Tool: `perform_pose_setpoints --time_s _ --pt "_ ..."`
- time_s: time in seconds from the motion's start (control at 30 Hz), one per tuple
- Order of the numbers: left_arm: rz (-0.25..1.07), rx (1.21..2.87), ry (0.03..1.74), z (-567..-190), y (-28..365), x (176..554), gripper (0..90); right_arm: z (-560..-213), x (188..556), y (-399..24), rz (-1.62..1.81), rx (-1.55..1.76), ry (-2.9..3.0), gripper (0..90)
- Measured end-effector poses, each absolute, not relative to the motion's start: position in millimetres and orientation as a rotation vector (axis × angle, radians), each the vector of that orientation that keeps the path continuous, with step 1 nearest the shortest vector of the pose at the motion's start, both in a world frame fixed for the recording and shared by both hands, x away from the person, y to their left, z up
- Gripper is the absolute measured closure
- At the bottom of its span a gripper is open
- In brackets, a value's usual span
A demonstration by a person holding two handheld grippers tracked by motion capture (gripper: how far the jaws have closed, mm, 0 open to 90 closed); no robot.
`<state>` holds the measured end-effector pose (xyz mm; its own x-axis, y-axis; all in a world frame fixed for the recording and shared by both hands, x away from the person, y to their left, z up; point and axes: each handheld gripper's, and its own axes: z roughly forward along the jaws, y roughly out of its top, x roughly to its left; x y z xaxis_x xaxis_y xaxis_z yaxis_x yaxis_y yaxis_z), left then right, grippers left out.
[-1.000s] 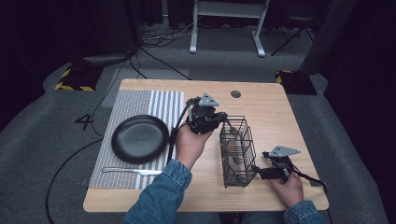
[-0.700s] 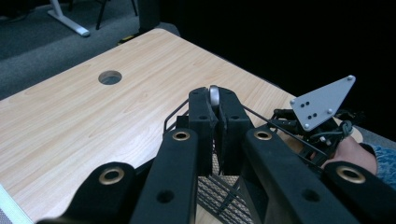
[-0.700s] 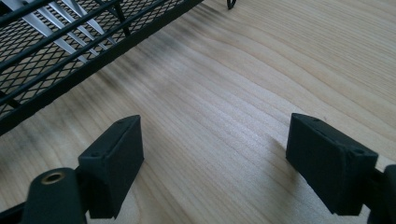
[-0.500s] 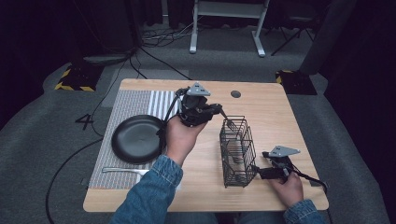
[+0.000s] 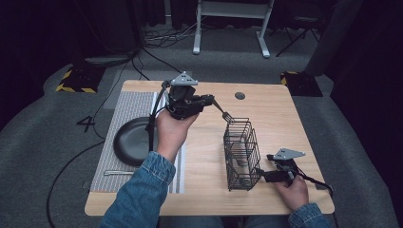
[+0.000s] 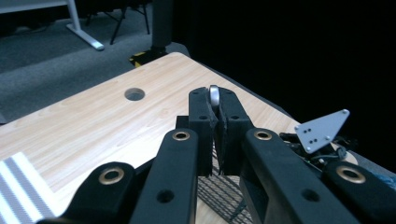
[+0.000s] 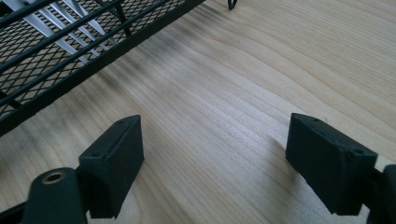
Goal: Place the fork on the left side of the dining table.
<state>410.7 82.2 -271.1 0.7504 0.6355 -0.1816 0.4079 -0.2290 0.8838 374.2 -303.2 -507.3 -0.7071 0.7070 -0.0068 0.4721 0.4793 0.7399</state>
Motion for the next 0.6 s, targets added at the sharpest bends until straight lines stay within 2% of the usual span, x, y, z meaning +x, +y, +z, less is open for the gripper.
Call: perform_pose_setpoints --time_s 0.6 --pt "0.351 1.813 0.912 -254 131 436 86.4 -507 374 -303 1.065 0.997 2.419 19.5"
